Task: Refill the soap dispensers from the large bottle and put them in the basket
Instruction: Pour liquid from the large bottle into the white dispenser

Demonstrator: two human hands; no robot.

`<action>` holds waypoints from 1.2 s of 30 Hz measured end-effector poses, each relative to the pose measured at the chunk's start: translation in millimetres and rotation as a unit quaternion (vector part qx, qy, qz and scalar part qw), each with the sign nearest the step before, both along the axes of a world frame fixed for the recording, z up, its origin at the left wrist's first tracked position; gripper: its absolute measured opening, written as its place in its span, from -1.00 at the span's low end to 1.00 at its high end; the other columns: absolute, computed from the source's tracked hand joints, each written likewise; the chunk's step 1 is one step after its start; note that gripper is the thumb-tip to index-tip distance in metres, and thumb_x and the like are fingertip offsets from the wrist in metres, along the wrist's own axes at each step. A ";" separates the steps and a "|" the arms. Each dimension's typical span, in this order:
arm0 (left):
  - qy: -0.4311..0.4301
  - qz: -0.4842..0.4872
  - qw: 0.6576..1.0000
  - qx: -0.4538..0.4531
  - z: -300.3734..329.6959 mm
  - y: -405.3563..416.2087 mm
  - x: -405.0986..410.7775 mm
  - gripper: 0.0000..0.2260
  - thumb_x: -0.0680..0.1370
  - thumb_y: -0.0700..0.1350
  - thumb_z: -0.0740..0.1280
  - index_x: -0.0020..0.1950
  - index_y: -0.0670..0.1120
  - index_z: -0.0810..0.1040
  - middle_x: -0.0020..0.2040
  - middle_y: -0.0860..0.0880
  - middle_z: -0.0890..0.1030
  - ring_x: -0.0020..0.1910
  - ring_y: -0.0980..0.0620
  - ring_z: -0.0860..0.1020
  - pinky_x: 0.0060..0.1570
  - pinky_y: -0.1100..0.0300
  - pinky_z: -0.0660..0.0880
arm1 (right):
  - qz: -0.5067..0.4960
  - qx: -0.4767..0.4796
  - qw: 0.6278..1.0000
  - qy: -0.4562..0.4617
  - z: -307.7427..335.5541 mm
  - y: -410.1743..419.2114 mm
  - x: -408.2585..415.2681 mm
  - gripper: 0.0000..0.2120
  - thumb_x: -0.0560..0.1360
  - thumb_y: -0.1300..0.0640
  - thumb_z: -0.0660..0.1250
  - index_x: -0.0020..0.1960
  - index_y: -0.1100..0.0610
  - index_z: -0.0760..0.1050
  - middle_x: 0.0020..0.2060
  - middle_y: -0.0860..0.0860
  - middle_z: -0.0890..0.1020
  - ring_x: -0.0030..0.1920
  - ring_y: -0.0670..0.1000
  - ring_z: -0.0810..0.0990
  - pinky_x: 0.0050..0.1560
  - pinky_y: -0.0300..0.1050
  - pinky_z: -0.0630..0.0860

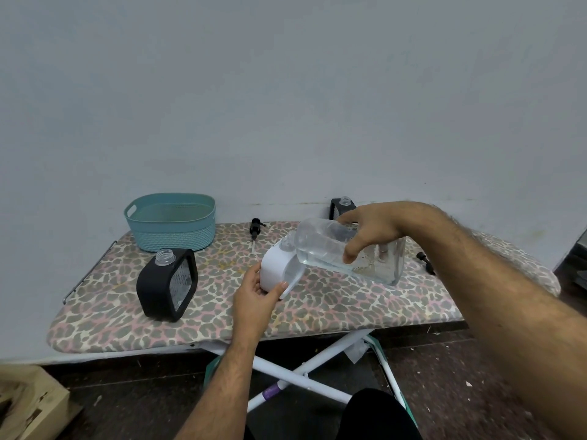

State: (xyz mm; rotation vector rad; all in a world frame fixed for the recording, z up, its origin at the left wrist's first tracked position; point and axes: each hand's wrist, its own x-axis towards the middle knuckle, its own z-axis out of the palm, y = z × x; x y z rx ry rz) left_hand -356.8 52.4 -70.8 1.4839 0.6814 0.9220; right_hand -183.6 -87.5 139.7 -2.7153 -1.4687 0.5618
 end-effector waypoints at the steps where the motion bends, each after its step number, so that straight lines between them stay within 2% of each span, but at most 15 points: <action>1: 0.000 0.001 1.000 0.000 -0.7 0.4 0.2 -0.47 0.44 -0.20 0.53 0.31 0.14 0.44 0.08 0.09 0.59 -0.09 0.24 0.63 -0.22 0.20 0.63 | 0.000 -0.002 1.000 0.002 0.2 0.4 0.4 -0.04 0.22 -0.23 0.52 0.53 -0.06 0.22 0.42 -0.08 0.41 -0.16 -0.14 0.57 0.09 -0.02 0.56; 4: 0.002 0.004 1.000 0.002 -2.8 1.5 0.7 -0.46 0.43 -0.18 0.54 0.34 0.11 0.46 0.13 0.04 0.60 -0.05 0.18 0.64 -0.19 0.09 0.66 | 0.000 -0.010 1.000 0.004 -0.1 2.0 2.5 0.04 0.14 -0.28 0.51 0.53 -0.06 0.21 0.41 -0.09 0.42 0.05 -0.03 0.60 0.11 0.00 0.57; 6: 0.001 0.005 1.000 0.005 -3.3 1.6 0.7 -0.47 0.43 -0.18 0.54 0.33 0.12 0.46 0.13 0.03 0.60 -0.03 0.17 0.64 -0.19 0.10 0.66 | -0.001 -0.014 1.000 0.001 0.2 2.2 2.6 0.11 0.05 -0.32 0.48 0.53 -0.07 0.21 0.39 -0.08 0.44 0.12 -0.01 0.58 0.13 0.02 0.58; 8: 0.000 0.004 1.000 0.003 -3.6 2.2 0.8 -0.46 0.43 -0.19 0.53 0.35 0.09 0.46 0.15 0.01 0.60 -0.03 0.15 0.64 -0.19 0.13 0.65 | -0.003 -0.017 1.000 0.000 0.7 2.4 1.9 0.14 0.02 -0.33 0.47 0.54 -0.07 0.20 0.40 -0.07 0.43 0.11 -0.01 0.58 0.15 0.04 0.57; 11: -0.002 0.002 1.000 0.004 -3.7 2.2 1.2 -0.46 0.44 -0.20 0.53 0.36 0.06 0.46 0.14 0.00 0.60 -0.05 0.16 0.65 -0.19 0.12 0.65 | -0.004 -0.017 1.000 0.000 1.9 2.0 0.5 0.06 0.12 -0.29 0.50 0.54 -0.07 0.20 0.39 -0.07 0.44 -0.03 -0.07 0.61 0.15 0.03 0.56; 17: 0.003 0.002 1.000 0.007 -4.1 2.5 1.0 -0.48 0.43 -0.19 0.53 0.28 0.16 0.45 0.11 0.06 0.60 -0.09 0.22 0.65 -0.16 0.06 0.66 | -0.001 -0.016 1.000 0.001 3.3 2.5 -0.7 -0.01 0.20 -0.24 0.51 0.53 -0.05 0.21 0.40 -0.06 0.43 -0.09 -0.11 0.59 0.11 0.01 0.56; 22: 0.002 0.004 1.000 0.008 -3.3 1.9 1.1 -0.47 0.44 -0.20 0.53 0.31 0.12 0.45 0.09 0.05 0.60 -0.08 0.23 0.63 -0.20 0.24 0.62 | -0.003 -0.023 1.000 -0.001 5.2 1.8 -3.5 -0.01 0.14 -0.28 0.50 0.49 -0.06 0.27 0.34 -0.02 0.51 -0.02 -0.05 0.64 0.13 0.03 0.58; 26: 0.009 0.006 1.000 0.007 -5.2 3.2 1.5 -0.43 0.43 -0.16 0.54 0.38 0.05 0.44 0.14 0.01 0.61 -0.02 0.16 0.64 -0.14 0.11 0.65 | -0.005 -0.024 1.000 -0.001 6.4 2.0 -4.7 -0.01 0.16 -0.26 0.51 0.51 -0.06 0.24 0.36 -0.05 0.47 -0.06 -0.06 0.61 0.15 0.04 0.57; 30: 0.006 0.004 1.000 0.008 -3.3 2.1 1.2 -0.41 0.44 -0.17 0.53 0.41 0.02 0.42 0.14 0.01 0.59 -0.02 0.19 0.62 -0.18 0.24 0.61 | -0.001 -0.028 1.000 -0.007 7.4 2.7 -5.1 -0.07 0.20 -0.25 0.51 0.49 -0.05 0.28 0.38 -0.05 0.46 0.00 -0.02 0.60 0.17 0.06 0.56; 33: 0.004 0.001 1.000 0.006 -1.7 0.8 0.2 -0.43 0.45 -0.19 0.52 0.40 0.03 0.42 0.13 0.02 0.59 -0.05 0.20 0.62 -0.22 0.24 0.61 | 0.000 -0.032 0.999 -0.014 8.6 3.0 -5.2 -0.09 0.12 -0.30 0.48 0.41 -0.06 0.36 0.27 0.01 0.57 0.07 0.02 0.63 0.18 0.07 0.56; 36: 0.004 0.003 1.000 0.007 -1.6 0.1 -0.3 -0.46 0.44 -0.19 0.53 0.33 0.13 0.43 0.13 0.03 0.59 -0.05 0.19 0.63 -0.21 0.19 0.63 | 0.006 -0.034 0.999 -0.027 9.1 3.7 -5.1 -0.05 0.00 -0.35 0.43 0.35 -0.06 0.41 0.25 -0.02 0.57 0.16 0.05 0.59 0.21 0.08 0.53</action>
